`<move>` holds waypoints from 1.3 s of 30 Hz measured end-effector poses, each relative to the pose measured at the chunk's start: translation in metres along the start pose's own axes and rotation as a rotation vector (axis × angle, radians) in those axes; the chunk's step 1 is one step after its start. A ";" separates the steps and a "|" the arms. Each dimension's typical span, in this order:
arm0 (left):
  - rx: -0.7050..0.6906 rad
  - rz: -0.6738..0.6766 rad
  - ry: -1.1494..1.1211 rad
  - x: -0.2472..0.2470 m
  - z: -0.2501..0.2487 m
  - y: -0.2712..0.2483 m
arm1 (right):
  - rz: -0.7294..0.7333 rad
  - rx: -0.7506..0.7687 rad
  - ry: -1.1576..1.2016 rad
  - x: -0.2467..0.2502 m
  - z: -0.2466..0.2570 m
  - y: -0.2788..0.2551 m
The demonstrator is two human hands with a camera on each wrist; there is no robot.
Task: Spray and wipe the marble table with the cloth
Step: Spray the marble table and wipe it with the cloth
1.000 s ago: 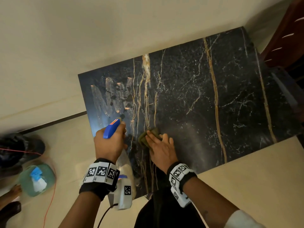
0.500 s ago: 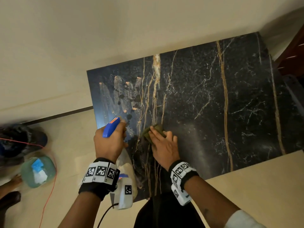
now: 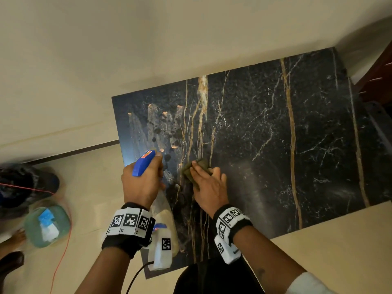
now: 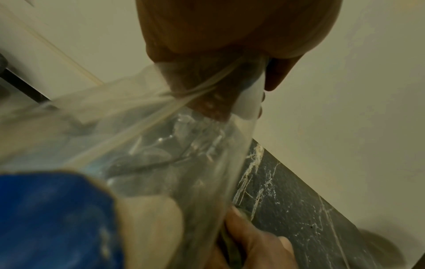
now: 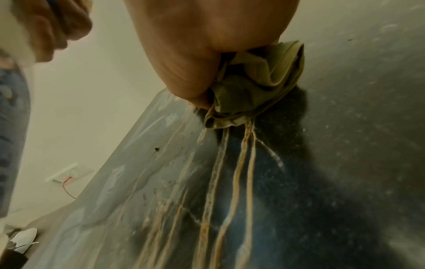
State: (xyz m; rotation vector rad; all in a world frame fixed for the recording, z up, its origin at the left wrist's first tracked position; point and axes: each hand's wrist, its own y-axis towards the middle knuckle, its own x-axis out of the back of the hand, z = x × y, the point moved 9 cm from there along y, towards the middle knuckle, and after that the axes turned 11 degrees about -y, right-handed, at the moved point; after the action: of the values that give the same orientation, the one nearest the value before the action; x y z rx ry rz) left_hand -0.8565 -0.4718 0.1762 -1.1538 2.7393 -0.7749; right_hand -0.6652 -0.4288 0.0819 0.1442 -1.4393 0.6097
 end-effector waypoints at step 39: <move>-0.002 -0.042 0.021 0.003 -0.005 0.036 | -0.129 -0.402 -0.004 0.030 -0.056 0.087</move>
State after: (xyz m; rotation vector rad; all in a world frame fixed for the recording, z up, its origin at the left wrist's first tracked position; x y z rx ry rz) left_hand -0.8834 -0.4509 0.1641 -1.2142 2.7419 -0.7935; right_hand -0.6569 -0.3220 0.0789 -0.0789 -1.5148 0.2074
